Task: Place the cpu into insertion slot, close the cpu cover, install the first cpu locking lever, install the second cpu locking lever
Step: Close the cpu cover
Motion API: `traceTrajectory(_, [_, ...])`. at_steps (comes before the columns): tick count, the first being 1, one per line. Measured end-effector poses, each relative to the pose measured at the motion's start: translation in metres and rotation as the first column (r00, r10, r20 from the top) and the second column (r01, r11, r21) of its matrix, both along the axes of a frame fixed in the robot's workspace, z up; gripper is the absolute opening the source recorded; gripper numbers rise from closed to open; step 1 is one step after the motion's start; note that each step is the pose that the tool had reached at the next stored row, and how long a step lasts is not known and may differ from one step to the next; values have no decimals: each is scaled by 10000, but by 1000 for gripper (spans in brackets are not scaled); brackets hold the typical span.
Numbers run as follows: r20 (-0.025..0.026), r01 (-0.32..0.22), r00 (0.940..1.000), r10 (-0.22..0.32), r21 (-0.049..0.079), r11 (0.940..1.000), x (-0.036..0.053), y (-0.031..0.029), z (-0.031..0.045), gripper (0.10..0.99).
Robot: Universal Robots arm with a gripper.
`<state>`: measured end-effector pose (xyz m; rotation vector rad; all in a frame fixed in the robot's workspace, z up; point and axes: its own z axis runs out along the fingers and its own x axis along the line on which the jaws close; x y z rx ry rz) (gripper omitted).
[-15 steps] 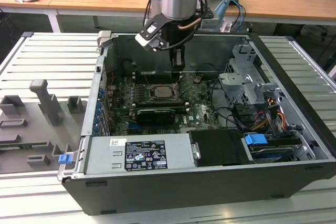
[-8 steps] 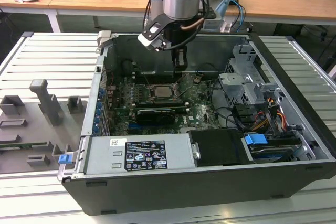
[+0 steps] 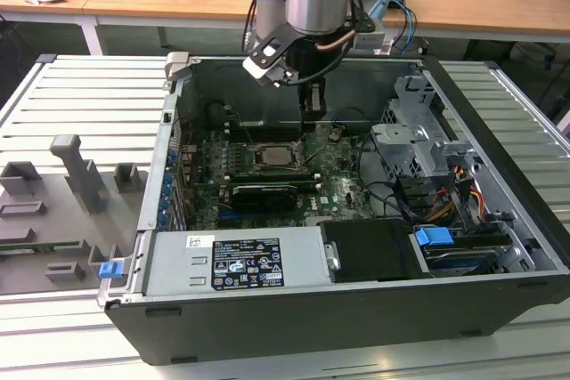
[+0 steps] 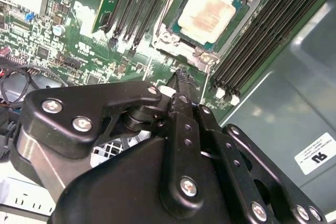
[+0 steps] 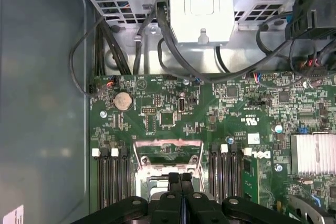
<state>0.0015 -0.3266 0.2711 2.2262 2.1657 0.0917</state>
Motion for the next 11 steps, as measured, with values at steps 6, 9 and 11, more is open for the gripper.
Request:
traceTrajectory(6, [-4,0,10000,0,0,10000,72,0,0,106])
traceTrajectory(9, [-4,0,10000,0,0,10000,97,0,0,106])
traceTrajectory(11, [-4,-1,10000,1,0,10000,129,0,0,106])
